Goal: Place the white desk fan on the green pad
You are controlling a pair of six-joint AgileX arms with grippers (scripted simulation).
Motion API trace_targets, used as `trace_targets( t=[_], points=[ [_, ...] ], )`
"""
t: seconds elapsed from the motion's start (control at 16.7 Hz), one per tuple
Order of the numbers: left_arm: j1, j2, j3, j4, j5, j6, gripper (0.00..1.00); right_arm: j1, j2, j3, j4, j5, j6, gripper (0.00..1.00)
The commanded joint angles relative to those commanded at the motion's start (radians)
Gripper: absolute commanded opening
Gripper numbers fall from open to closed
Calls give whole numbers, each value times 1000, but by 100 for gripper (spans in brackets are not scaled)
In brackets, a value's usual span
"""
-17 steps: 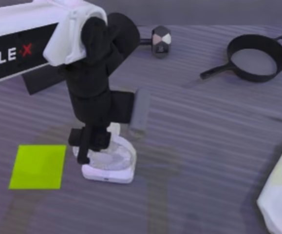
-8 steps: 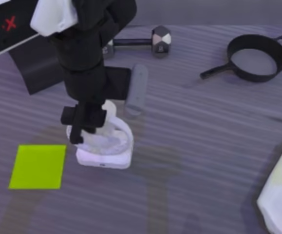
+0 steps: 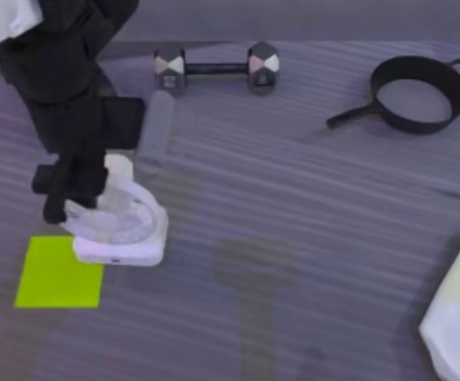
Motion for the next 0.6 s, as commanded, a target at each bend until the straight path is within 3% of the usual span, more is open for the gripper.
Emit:
trace_targets(
  t=[0.3,0.6],
  points=[
    [230,-122,-111,-12,2,151,0,0,0,0,0,0,0,100],
    [261,-145,-130,-13,3,177,0,0,0,0,0,0,0,100]
  ],
)
